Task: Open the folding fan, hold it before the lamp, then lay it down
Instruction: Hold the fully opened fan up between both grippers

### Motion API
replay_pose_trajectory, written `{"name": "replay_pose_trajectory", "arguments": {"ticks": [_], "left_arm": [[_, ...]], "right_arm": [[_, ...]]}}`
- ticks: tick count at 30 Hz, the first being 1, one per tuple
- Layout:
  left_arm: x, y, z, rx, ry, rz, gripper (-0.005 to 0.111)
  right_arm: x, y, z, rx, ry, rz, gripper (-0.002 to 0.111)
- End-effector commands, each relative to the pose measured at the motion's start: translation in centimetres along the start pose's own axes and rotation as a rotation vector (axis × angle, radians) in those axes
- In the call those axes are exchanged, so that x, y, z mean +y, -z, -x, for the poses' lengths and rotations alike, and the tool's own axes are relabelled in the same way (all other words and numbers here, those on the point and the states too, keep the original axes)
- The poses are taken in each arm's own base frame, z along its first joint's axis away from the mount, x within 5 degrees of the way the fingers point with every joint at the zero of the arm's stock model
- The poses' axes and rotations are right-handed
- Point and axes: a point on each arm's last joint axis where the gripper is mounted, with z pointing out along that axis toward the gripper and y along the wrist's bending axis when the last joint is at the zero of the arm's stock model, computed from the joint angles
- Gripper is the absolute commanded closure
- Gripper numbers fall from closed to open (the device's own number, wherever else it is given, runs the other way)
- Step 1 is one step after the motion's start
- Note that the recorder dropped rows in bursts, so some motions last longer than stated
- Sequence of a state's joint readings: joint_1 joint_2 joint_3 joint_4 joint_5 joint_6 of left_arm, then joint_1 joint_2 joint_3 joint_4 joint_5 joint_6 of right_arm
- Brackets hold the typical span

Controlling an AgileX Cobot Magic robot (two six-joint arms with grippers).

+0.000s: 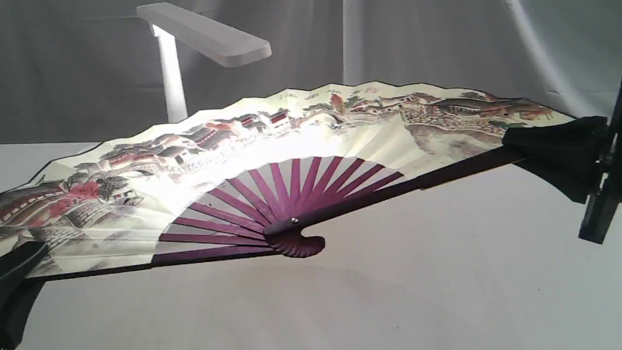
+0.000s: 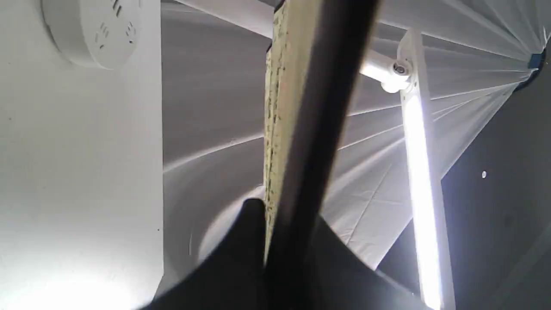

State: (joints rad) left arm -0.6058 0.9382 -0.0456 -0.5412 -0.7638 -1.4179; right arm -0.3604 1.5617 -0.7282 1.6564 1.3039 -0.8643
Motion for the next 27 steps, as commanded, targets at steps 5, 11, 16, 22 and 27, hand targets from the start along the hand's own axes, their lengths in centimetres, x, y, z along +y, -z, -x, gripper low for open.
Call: {"name": "replay_pose_trajectory", "arguments": {"ticks": [5,11,16,22,27], "left_arm": [[-3.58,1.26,2.68,-0.250,0.161,-0.427,0.107],[-3.76,1.35,2.70,-0.253,0.158,-0.449,0.107],[-3.76,1.35,2.69,-0.251,0.157,-0.449,0.107],[-3.76,1.35,2.69,-0.251,0.157,-0.449,0.107],[-3.77,1.34,2.65,-0.247,0.154,-0.450,0.107]], "right_arm": [[-0.22,1.13,1.83,-0.162,0.020,-0.016,0.108],[-0.22,1.13,1.83,-0.162,0.020,-0.016,0.108],[-0.22,1.13,1.83,-0.162,0.018,-0.016,0.108],[-0.22,1.13,1.83,-0.162,0.018,-0.016,0.108],[-0.22,1.13,1.83,-0.162,0.018,-0.016,0.108]]}}
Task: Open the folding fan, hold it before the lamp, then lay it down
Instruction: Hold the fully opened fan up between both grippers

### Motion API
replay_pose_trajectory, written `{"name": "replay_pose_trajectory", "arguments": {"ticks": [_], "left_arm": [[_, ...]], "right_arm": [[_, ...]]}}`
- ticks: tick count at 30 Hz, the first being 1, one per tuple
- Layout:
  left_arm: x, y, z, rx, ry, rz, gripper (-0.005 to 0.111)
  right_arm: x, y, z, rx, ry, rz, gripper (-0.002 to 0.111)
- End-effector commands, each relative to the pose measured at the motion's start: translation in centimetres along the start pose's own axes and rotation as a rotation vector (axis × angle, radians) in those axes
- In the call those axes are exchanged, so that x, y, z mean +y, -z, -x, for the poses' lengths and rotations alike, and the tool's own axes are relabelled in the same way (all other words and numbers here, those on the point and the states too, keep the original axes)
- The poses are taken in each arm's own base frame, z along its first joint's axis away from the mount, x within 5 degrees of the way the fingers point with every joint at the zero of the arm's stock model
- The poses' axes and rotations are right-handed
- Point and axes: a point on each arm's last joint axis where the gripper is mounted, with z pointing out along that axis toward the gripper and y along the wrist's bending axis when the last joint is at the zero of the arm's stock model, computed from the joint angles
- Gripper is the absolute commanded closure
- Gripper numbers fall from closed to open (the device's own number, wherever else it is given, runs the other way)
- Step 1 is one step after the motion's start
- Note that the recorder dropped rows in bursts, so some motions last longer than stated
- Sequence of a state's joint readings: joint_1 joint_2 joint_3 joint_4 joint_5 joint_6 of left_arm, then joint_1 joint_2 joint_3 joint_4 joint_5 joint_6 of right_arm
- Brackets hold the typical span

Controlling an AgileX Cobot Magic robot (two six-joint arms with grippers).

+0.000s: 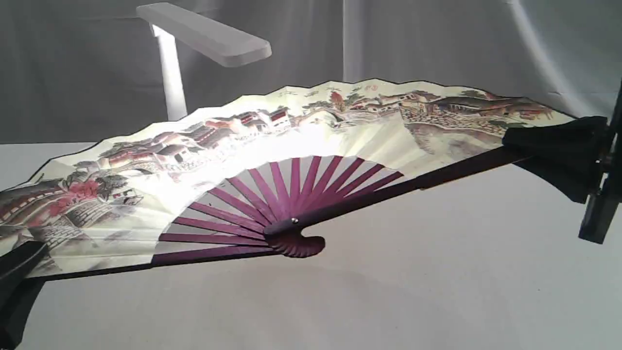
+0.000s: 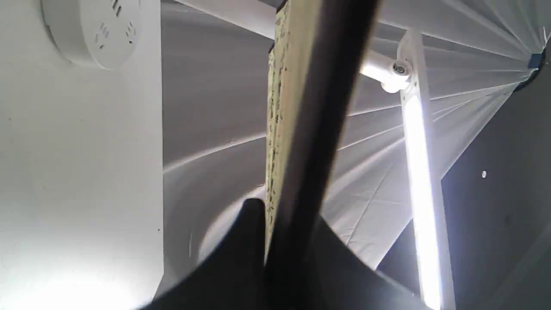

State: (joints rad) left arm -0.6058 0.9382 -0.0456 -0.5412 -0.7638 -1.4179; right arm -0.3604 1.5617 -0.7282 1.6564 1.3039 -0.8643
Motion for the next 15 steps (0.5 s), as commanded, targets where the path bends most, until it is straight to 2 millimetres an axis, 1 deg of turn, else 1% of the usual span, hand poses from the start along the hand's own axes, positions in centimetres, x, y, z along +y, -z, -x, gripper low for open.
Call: {"name": "replay_pose_trajectory", "arguments": {"ticks": [1,15], "left_arm": [[-3.77,1.34,2.65,-0.247,0.154,-0.450,0.107],[-3.80,1.33,2.56,-0.238,0.148,-0.451,0.107]], "right_arm": [[-0.22,1.13,1.83,-0.162,0.018,-0.016,0.108],[-0.22,1.13,1.83,-0.162,0.021,-0.016,0.108]]}}
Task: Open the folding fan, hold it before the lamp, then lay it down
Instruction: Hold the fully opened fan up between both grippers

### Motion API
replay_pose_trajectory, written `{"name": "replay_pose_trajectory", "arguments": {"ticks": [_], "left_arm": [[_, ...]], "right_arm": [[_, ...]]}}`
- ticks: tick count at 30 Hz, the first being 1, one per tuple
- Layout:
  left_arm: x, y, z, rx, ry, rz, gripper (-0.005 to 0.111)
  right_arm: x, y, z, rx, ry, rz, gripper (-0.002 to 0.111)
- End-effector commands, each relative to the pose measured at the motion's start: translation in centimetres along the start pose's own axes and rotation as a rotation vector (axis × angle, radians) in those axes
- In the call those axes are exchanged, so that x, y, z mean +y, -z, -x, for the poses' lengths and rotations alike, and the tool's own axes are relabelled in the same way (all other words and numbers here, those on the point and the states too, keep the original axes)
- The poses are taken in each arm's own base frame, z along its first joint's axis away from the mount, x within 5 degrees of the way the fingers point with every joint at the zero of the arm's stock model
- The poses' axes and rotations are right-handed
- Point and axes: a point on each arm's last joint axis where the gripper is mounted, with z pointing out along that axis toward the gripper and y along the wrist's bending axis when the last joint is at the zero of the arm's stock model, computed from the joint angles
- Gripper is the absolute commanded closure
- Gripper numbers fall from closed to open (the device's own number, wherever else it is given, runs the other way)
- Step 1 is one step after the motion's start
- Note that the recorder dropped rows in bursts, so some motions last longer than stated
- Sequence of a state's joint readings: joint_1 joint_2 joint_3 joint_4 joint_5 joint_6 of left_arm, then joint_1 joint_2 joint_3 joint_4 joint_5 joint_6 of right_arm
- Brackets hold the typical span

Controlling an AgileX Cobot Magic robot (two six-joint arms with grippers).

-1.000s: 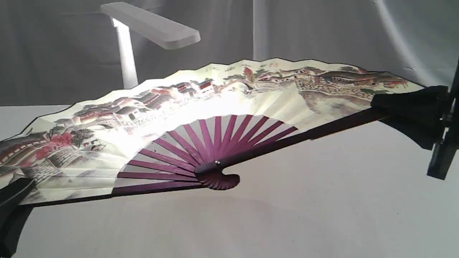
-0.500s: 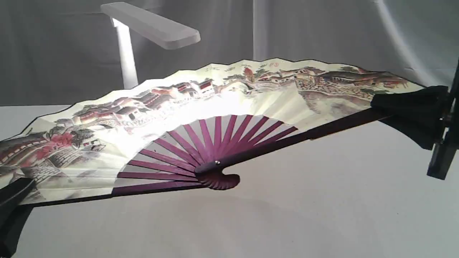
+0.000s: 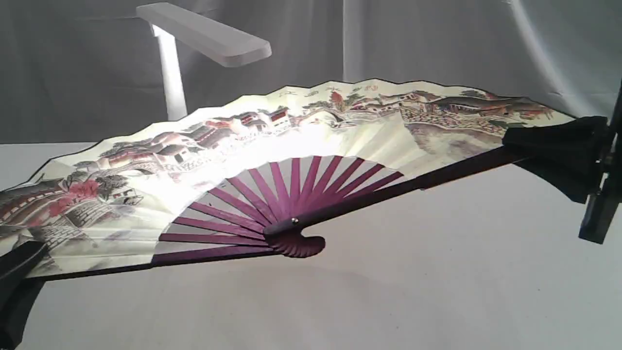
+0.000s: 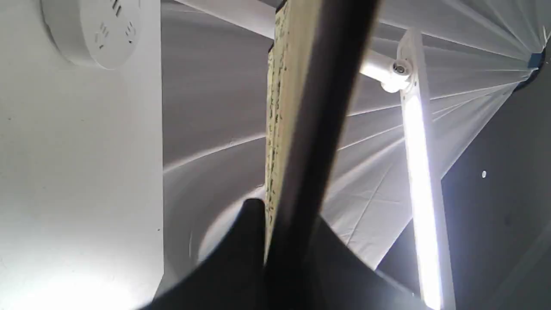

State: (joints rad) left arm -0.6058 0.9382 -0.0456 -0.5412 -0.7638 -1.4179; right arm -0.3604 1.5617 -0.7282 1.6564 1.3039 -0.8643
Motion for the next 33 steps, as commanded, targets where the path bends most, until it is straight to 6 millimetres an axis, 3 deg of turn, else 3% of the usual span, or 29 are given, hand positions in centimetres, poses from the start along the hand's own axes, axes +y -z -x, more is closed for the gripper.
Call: {"name": "replay_pose_trajectory", "arguments": {"ticks": [1,20,33], "left_arm": [[-3.8,1.3,2.6,-0.238,0.148,-0.451,0.107],[-3.7,1.3,2.5,-0.238,0.144,-0.447,0.107],[-5.3,0.7,1.8,-0.207,0.159,-0.497,0.107]], "right_arm": [[-0.2,1.1,1.8,-0.162,0.021,-0.016,0.108],[-0.2,1.1,1.8,-0.162,0.033,-0.017,0.108],[-0.1,1.1,1.8,-0.163,0.015,-0.015,0.108]]}}
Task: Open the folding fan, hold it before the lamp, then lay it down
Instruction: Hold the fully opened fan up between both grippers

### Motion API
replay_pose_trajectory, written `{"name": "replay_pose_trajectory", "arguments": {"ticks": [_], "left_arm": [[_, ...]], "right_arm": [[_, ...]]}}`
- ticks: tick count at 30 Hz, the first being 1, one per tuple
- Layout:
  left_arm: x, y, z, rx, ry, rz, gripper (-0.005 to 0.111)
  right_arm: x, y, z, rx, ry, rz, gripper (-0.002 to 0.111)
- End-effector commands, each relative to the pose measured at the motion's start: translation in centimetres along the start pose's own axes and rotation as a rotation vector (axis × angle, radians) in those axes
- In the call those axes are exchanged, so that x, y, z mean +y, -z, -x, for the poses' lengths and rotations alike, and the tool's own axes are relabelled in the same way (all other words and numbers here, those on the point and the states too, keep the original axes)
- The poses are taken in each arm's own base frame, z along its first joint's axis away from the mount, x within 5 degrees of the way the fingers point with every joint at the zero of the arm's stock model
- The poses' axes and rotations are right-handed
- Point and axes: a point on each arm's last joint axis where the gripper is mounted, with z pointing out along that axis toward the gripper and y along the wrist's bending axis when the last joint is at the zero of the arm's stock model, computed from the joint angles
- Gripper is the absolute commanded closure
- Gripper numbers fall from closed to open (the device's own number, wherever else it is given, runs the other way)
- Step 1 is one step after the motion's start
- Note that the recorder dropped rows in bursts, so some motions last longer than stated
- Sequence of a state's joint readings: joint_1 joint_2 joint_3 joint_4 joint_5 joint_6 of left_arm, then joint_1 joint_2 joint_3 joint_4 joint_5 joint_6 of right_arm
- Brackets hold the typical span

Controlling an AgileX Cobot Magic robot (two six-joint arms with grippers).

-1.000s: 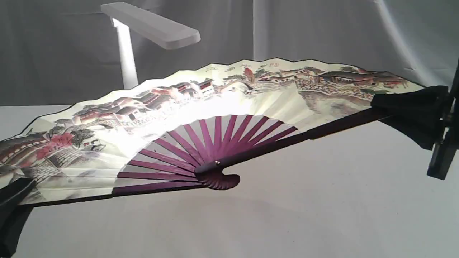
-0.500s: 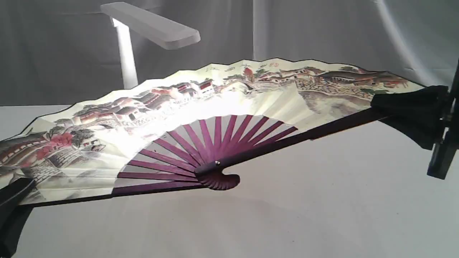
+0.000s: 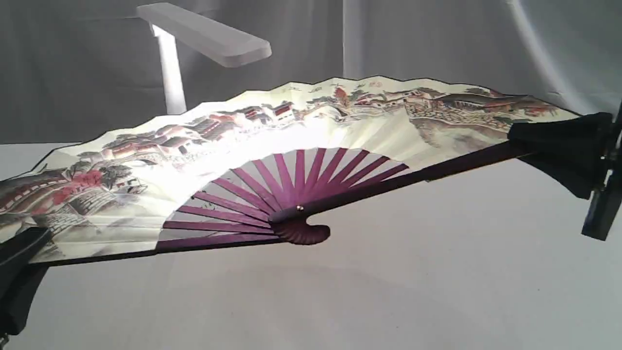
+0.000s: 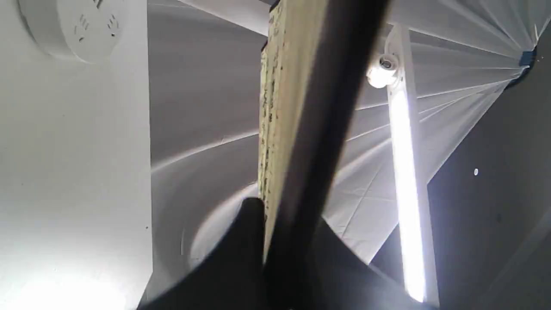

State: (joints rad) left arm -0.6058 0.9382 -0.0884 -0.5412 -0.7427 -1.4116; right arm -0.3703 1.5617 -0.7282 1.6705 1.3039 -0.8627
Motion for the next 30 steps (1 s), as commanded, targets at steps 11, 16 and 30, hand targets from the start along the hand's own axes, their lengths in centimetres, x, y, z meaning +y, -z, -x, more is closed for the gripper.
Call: {"name": "replay_pose_trajectory", "arguments": {"ticks": [11,16,30], "left_arm": [[-4.3,1.2,2.3,-0.219,0.145,-0.482,0.107],[-4.3,1.2,2.4,-0.238,0.120,-0.476,0.107],[-2.0,0.4,2.2,-0.232,0.078,-0.199,0.107]], "right_arm": [[0.2,1.0,1.5,-0.144,0.036,-0.019,0.108],[0.1,0.9,1.5,-0.144,0.038,-0.020,0.108],[-2.0,0.7,2.3,-0.168,-0.019,-0.081,0.108]]}}
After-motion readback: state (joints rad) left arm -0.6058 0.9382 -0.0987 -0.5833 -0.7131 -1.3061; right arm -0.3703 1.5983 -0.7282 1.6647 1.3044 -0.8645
